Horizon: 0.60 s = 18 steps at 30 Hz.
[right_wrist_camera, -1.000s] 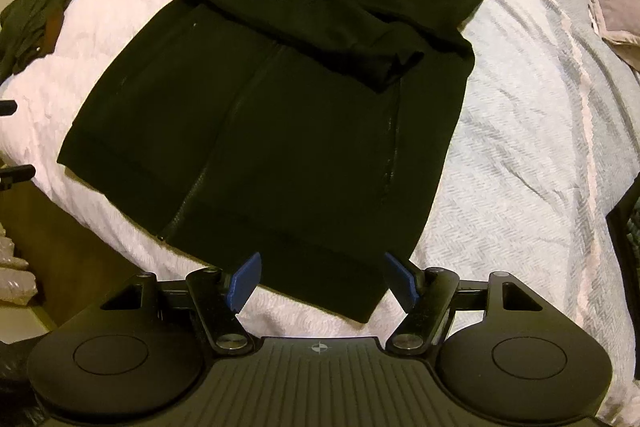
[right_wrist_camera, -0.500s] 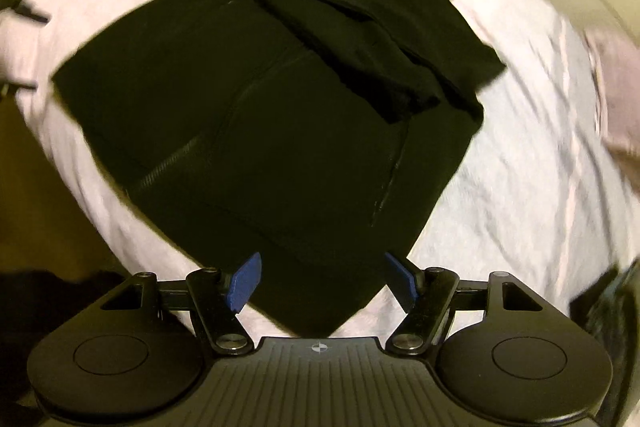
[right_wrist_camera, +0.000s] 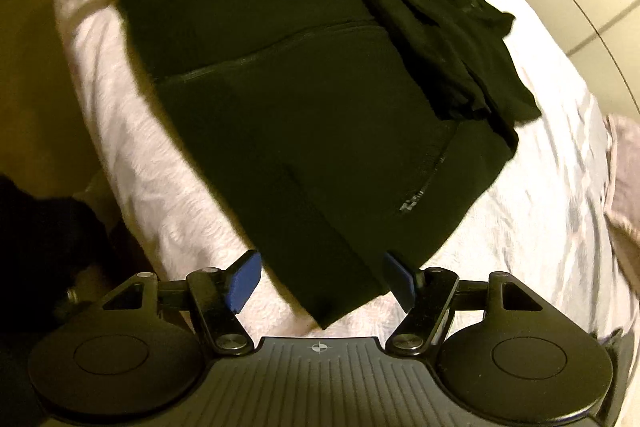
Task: Fold clothes
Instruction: 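Grasp the jacket hem with the left gripper while the right gripper grasps the hem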
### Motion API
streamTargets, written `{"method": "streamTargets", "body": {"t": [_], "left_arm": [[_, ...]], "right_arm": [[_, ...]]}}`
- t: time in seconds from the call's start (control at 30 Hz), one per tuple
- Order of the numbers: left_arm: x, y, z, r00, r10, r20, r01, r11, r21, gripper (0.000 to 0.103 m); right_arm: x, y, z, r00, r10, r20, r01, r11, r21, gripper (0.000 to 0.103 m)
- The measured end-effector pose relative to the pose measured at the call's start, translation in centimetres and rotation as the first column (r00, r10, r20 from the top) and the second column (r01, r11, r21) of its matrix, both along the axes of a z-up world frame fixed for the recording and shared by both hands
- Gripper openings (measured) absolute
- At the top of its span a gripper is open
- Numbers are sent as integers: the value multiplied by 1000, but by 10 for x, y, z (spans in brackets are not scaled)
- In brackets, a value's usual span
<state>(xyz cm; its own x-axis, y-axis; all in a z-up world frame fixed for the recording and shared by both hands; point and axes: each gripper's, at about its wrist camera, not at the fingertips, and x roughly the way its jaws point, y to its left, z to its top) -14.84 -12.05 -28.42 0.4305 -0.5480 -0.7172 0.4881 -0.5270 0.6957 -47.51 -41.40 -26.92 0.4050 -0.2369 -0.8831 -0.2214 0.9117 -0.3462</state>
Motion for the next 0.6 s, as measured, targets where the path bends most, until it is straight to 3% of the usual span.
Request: {"method": "streamTargets", "body": {"t": [0.07,0.13,0.23,0.3,0.4,0.53,0.6], "left_arm": [[6,-1,-3,1000,-23,11,23,1000,7,48],[13,-6,-3,1000,-17,-1,17,1000,15,25],[21,-15,4,998,22,-53,-21,1000,6,13],[29,-24,16,988,82,-130,-84,996,-11,11],[49,-38,40,938,199,-282,-215,976,-26,10],[76,-55,72,831,318,-457,-366,931,-18,10],[74,-58,74,866,275,-418,-316,948,-31,10]], "right_arm": [[-1,7,-6,999,40,3,-40,999,-10,71],[0,16,-15,997,83,7,-82,996,-24,71],[6,29,-32,989,145,14,-144,988,-58,71],[11,36,-47,980,200,1,-199,975,-94,71],[19,42,-63,966,257,-10,-256,957,-133,70],[24,35,-68,959,282,19,-271,936,-223,70],[25,24,-69,962,273,22,-256,924,-285,67]]}}
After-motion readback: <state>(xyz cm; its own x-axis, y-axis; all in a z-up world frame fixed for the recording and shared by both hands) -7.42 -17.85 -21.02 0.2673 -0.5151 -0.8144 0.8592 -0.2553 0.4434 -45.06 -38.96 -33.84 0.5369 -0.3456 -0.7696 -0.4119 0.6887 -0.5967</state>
